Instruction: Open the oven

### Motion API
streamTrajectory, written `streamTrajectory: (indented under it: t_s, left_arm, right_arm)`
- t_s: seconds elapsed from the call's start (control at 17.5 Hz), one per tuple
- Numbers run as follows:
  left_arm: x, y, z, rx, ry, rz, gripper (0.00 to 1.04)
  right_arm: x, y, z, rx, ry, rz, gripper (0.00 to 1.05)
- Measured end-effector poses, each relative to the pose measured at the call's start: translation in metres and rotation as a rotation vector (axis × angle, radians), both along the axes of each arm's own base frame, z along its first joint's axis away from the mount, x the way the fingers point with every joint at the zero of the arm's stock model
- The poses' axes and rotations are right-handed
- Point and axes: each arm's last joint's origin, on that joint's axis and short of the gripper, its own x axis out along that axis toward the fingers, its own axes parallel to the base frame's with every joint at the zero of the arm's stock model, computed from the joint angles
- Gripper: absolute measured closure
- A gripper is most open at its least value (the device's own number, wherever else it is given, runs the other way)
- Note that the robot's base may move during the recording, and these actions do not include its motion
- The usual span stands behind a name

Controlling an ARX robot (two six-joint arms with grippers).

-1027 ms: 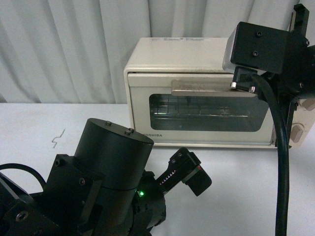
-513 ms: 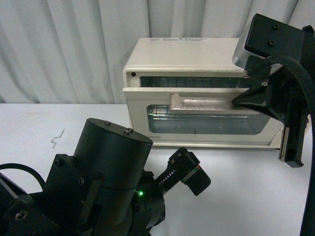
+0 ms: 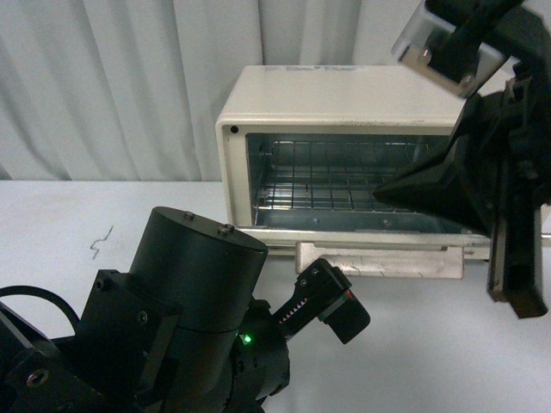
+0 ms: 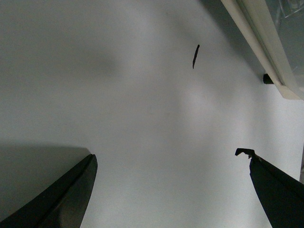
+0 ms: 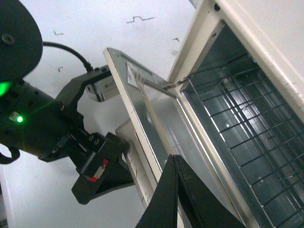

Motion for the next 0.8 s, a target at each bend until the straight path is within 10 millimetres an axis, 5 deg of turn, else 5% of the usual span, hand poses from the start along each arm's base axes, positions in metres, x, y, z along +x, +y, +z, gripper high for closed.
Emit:
streamTrajectory:
  t_s: [0.51,0.8]
  left_arm:
    - [0.000,0.000,0.000,0.000,0.001,0.000,0.07]
    - [0.000,0.000,0.000,0.000,0.001,0.000,0.07]
  right_arm:
    - [0.005,-0.012,0.030,0.068,-0.087,-0.069,1.03]
    - [0.007,-0.021,0.045,0.072,-0.161,-0.129,0.57]
